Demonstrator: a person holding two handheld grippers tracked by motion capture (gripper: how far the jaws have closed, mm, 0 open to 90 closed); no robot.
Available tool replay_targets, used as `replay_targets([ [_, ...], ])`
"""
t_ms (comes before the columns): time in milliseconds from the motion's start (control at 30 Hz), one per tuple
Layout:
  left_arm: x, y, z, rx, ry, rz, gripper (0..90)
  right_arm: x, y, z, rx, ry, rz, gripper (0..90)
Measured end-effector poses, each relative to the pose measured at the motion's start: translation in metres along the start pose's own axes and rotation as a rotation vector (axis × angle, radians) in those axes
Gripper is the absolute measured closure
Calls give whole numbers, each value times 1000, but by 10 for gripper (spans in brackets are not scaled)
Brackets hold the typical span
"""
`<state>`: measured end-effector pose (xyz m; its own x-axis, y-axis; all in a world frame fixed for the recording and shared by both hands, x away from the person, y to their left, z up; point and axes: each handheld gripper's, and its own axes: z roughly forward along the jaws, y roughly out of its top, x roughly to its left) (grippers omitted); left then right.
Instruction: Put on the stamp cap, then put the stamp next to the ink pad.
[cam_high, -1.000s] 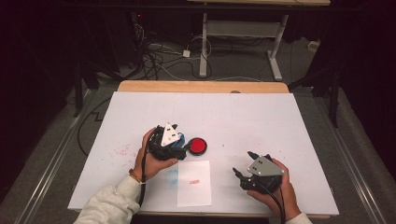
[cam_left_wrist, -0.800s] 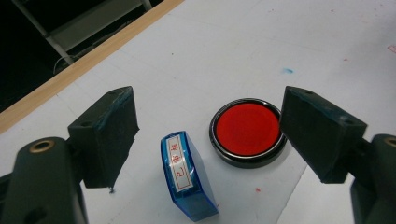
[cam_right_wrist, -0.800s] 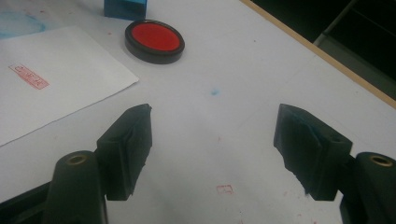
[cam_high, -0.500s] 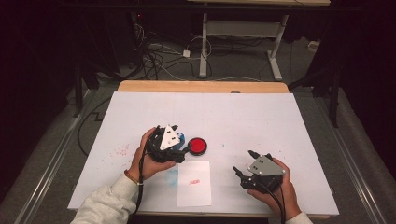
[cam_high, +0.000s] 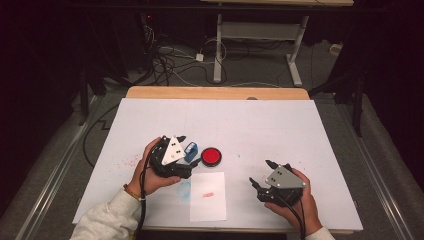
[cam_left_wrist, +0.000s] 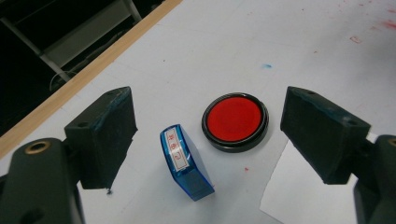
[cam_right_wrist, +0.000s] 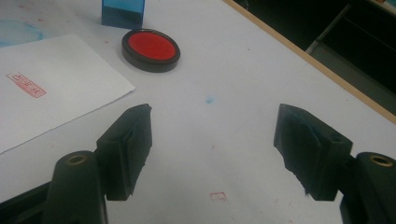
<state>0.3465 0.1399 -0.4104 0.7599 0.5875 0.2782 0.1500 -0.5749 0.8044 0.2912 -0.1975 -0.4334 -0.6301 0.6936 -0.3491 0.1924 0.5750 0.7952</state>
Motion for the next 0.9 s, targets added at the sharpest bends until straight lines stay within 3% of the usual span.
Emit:
replay_targets([
  [433, -9, -4, -17, 2, -1, 48, 177, 5, 2, -10, -12, -2, -16, 283],
  [900, -18, -22, -32, -8, 25, 85, 172, 5, -3, -23, -27, -37, -12, 280],
])
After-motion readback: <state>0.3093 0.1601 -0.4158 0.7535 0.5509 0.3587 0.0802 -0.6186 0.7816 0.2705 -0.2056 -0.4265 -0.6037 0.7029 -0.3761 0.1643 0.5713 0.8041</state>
